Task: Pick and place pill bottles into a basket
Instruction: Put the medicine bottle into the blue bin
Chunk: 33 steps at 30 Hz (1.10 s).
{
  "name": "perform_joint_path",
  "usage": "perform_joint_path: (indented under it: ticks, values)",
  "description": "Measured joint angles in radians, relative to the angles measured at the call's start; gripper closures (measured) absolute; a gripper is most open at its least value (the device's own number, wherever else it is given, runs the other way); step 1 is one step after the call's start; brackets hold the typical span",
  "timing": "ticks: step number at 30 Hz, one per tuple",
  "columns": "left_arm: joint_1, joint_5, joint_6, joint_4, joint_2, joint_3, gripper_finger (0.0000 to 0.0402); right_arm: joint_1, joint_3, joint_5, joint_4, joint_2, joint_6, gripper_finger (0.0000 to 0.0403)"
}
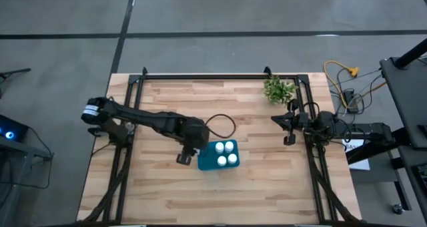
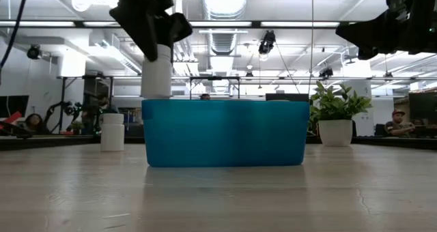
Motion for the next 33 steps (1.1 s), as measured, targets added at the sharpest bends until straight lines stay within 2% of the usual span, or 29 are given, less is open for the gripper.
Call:
perform_joint_path:
  ticks: [7, 20, 33]
  values:
    - [0.000, -0.018, 0.021, 0.005, 0.058, 0.030, 0.0260, 0.000, 0.000, 0.015, -0.018, 0.000, 0.000, 0.0394]
    - [0.000, -0.024, 0.061, 0.088, 0.061, 0.031, 0.0260, 0.000, 0.000, 0.018, -0.017, 0.000, 0.000, 0.0394]
    - [0.003, -0.021, 0.095, 0.106, 0.210, 0.038, 0.0260, 0.000, 0.000, 0.018, -0.017, 0.000, 0.002, 0.0394]
